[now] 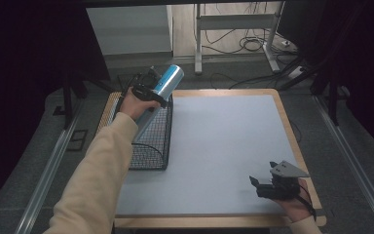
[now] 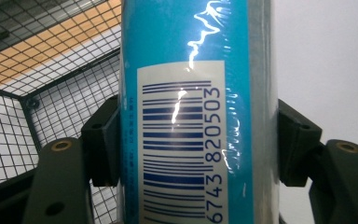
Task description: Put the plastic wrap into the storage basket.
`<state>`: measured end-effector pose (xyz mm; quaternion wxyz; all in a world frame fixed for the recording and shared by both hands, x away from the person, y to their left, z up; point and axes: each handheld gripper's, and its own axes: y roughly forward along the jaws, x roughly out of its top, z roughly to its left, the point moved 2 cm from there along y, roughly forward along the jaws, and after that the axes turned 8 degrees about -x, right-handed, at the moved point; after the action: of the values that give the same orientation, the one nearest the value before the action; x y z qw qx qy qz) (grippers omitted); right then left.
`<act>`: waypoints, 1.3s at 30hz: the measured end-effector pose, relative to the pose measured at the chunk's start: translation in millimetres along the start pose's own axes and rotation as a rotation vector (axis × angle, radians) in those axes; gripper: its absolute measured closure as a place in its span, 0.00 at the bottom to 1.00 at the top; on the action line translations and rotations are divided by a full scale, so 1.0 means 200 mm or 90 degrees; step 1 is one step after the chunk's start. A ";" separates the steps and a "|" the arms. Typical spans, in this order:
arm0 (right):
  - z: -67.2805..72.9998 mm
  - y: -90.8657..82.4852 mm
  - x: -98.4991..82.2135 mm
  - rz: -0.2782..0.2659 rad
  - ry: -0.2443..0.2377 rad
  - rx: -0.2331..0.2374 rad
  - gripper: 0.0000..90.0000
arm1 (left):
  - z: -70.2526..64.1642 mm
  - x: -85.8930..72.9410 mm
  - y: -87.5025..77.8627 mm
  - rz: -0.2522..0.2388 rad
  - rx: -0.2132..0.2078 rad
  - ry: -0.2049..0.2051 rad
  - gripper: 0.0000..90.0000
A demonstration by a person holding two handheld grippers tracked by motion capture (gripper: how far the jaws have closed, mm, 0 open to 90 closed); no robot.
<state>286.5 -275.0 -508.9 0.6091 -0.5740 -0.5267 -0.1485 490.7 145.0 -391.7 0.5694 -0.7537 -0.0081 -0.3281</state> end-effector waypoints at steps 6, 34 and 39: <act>0.00 0.00 0.00 0.002 0.000 -0.001 0.13 | 0.04 -0.01 0.07 0.021 0.010 0.002 0.35; 0.00 0.00 -0.01 0.003 -0.004 -0.006 0.13 | 0.11 -0.06 0.31 0.112 0.083 0.031 0.35; -0.01 -0.01 -0.01 0.004 -0.002 -0.008 0.13 | 0.11 -0.07 0.34 0.125 0.089 0.033 0.35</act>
<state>284.2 -278.0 -509.8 0.6054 -0.5797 -0.5247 -0.1486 517.3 145.4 -459.2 0.6501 -0.7005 0.0575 -0.2888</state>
